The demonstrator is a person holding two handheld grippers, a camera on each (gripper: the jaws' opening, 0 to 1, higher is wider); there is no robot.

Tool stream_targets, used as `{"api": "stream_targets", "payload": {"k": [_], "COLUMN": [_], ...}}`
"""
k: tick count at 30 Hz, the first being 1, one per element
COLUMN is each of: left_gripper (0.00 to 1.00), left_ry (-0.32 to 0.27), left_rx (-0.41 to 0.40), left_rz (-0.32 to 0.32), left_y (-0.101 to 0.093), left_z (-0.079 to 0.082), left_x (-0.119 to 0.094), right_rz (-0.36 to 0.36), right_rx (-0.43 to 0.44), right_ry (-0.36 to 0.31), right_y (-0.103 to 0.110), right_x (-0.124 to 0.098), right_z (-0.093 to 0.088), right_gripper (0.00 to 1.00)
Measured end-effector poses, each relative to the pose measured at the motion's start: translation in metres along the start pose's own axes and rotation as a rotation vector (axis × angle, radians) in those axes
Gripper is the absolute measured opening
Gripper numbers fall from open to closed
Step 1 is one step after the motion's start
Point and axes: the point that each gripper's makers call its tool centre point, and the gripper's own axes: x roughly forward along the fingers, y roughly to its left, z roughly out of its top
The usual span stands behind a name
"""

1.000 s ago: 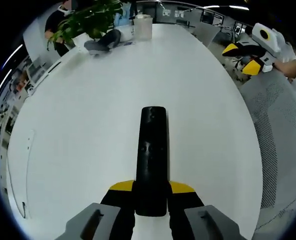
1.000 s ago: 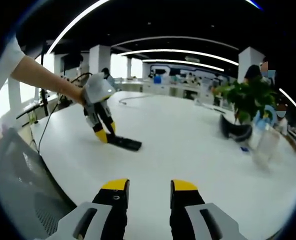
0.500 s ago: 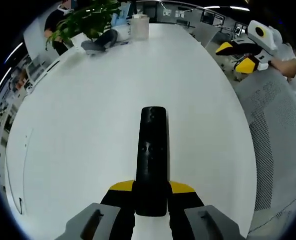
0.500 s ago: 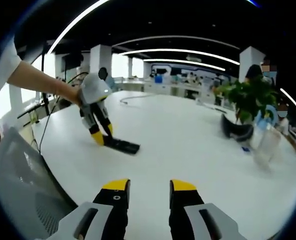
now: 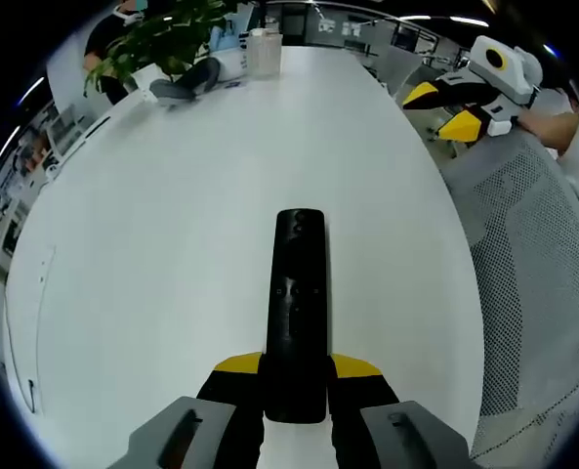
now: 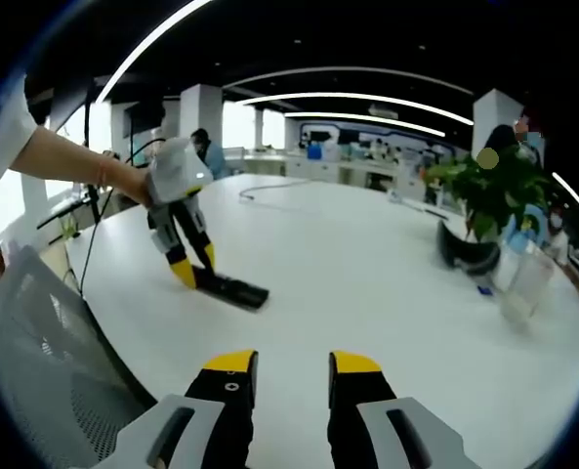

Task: Press the specified remote control buttons in sequence, fully releasing each button before pressing the next.

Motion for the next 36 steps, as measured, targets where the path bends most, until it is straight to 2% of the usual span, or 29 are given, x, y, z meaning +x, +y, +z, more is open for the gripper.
{"api": "stream_targets", "payload": {"k": [13,16,23,36], "left_gripper": [0.23,0.23,0.23,0.24], "left_ry": [0.017,0.033,0.062,0.070], "left_rx": [0.024,0.048,0.081,0.071], "left_rz": [-0.017,-0.016,-0.011,-0.025], "left_y": [-0.018,-0.021,-0.029,-0.041], "left_z": [-0.002,-0.002,-0.003,-0.002], "left_x": [0.000,0.000,0.001,0.002], "right_rz": [0.011,0.002,0.006,0.002], "right_rx": [-0.009,-0.004,-0.002,0.003], "right_ry": [0.012,0.037,0.033,0.031], "right_y": [0.002,0.000,-0.001,-0.004], "right_x": [0.001,0.002,0.002,0.003], "right_z": [-0.002,-0.007,-0.006,-0.007], "right_gripper": [0.25,0.24,0.23,0.21]}}
